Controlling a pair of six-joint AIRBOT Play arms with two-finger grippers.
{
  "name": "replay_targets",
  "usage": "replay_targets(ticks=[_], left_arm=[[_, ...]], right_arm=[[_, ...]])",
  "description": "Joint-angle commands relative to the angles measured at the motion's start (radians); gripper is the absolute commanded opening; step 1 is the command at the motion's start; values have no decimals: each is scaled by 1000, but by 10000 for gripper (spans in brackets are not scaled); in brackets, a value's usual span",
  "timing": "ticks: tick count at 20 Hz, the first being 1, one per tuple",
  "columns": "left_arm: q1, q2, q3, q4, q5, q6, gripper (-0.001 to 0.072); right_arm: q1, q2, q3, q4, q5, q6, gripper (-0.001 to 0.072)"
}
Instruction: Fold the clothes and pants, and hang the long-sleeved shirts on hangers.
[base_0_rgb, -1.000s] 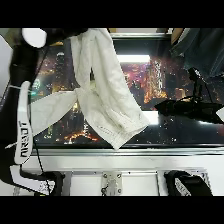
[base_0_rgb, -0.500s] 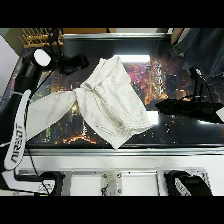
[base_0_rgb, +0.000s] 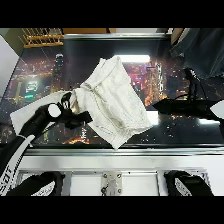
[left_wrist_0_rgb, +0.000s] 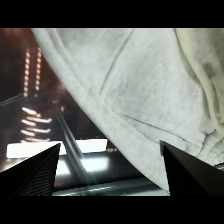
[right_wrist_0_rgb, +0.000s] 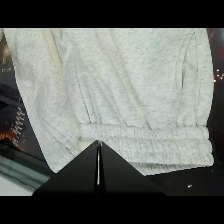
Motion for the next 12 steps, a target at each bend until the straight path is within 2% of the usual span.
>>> replay_targets(ticks=[1,6,9,10,11,12], left_arm=[[-108,-39,-80,-145,108,-12,679],[-278,-211,52,-148,55,-5,679],[-327,-255,119,-138,55,-5,660],[-325,-262,135,-136,49,-5,437],[-313,-264,143,-119,47,-5,184],[-292,-258,142,-100,49,-5,31]], right_arm=[[0,-12,0,29,2,0,27],[0,-11,0,28,13,0,26],[0,-11,0,28,12,0,27],[0,-11,0,28,12,0,26],[0,-11,0,28,12,0,27],[0,-11,0,28,13,0,26]])
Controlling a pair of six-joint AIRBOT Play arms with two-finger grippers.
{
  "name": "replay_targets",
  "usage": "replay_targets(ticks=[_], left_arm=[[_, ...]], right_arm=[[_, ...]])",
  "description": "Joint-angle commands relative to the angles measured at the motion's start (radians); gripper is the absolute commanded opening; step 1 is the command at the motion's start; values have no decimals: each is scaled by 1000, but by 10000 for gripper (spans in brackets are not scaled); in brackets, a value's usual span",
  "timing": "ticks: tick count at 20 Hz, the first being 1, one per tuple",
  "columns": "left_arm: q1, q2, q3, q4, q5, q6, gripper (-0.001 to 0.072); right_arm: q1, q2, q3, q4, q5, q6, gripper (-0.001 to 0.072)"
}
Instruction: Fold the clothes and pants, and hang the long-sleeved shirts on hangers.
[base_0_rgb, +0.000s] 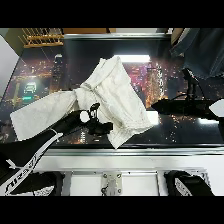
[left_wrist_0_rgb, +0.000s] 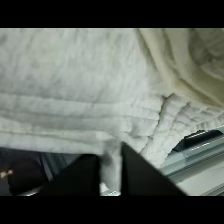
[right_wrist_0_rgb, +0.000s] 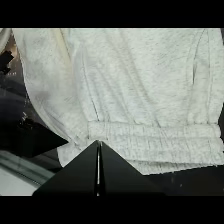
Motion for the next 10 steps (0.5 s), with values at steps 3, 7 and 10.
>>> replay_targets(ticks=[3,7,10], left_arm=[[157,53,32,150,-10,1,30],[478,202,31,207,14,110,29],[631,256,25,205,-52,172,404]], right_arm=[[0,0,0,1,1,0,26],[0,-1,0,0,0,0,26],[0,-1,0,0,0,0,26]])
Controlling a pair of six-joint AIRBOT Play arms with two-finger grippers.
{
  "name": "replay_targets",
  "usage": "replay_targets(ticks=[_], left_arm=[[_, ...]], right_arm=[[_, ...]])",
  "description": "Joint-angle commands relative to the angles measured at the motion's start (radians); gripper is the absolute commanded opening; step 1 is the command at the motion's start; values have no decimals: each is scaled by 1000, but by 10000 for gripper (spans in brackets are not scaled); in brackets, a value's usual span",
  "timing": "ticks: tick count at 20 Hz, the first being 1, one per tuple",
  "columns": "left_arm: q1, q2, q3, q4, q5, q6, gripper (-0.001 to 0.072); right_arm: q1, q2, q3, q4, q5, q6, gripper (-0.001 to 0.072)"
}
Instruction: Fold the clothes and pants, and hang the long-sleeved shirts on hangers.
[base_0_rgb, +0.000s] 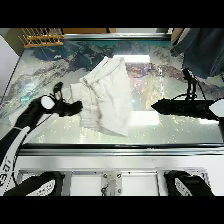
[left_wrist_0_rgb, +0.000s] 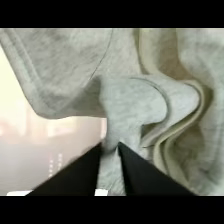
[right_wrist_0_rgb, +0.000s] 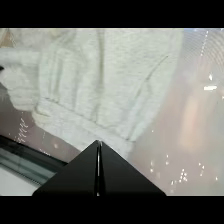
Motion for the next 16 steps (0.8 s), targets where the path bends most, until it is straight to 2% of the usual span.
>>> replay_targets(ticks=[1,2,5,6,8,10,11,13,16], left_arm=[[188,77,-23,20,-75,70,596],[215,93,-53,21,-91,76,544],[244,118,-171,16,-66,159,539],[244,113,-201,-3,-45,214,539],[240,61,-209,-106,-40,384,539],[227,-21,-165,-229,-104,562,539],[214,-61,-136,-247,-137,617,539],[175,-141,-77,-246,-190,655,540],[124,-239,-33,-248,-215,653,539]], right_arm=[[0,-1,0,0,0,0,26],[0,-1,0,0,0,0,26],[0,-1,0,0,0,0,25],[0,-1,0,0,0,0,25],[0,-1,0,0,0,0,26],[0,-1,0,0,2,0,25],[0,-1,0,0,6,0,26],[0,-1,0,0,19,0,25],[0,-1,-2,0,23,0,25]])
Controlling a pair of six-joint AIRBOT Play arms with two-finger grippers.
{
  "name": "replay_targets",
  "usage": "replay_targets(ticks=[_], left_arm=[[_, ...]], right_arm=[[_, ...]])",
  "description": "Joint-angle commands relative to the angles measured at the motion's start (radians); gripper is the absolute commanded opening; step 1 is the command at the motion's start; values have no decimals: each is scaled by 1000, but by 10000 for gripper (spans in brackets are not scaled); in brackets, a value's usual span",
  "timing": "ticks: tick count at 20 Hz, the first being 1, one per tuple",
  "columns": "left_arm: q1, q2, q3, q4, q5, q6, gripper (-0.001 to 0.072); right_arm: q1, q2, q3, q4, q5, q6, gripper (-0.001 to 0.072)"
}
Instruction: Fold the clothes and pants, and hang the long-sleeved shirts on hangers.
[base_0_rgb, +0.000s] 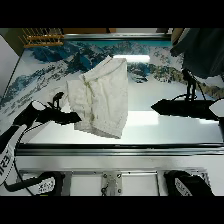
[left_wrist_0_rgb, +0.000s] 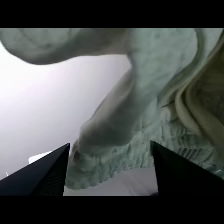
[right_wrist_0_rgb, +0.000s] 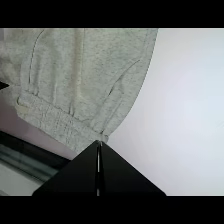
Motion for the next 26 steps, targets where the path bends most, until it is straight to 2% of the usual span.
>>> replay_targets(ticks=[1,3,4,7,8,9,10,11,12,13,17,21,23,25,26], left_arm=[[-53,-112,56,-32,-61,58,536],[-68,-132,76,-33,-82,44,134],[-68,-125,77,-34,-86,39,30],[-65,-56,52,-33,-86,40,30],[-65,-30,39,-32,-85,40,30],[-66,-4,25,-33,-84,41,30],[-66,18,11,-33,-78,44,30],[-66,36,-5,-32,-69,44,30],[-66,53,-21,-33,-58,44,30],[-66,66,-37,-32,-49,44,30],[-66,78,-57,-32,-51,44,30],[-66,78,-55,-33,-46,44,30],[-66,78,-55,-34,-46,44,30],[-66,78,-55,-34,-46,43,30],[-66,78,-55,-34,-47,43,30]], right_arm=[[0,-3,-8,0,8,0,25],[5,-16,-37,-4,7,0,20],[21,-28,-66,-29,3,3,20],[133,-81,-164,-211,-76,172,22],[171,-109,-198,-207,-116,193,101],[208,-150,-231,-156,-160,223,437],[236,-193,-251,-93,-199,226,690],[266,-246,-261,-23,-237,226,679],[293,-296,-262,31,-267,217,585],[322,-343,-262,85,-303,193,555],[419,-483,-262,294,-414,102,552],[469,-531,-261,356,-497,101,548],[482,-536,-261,393,-535,101,465],[489,-536,-261,409,-566,101,460],[491,-536,-261,409,-573,101,342]])
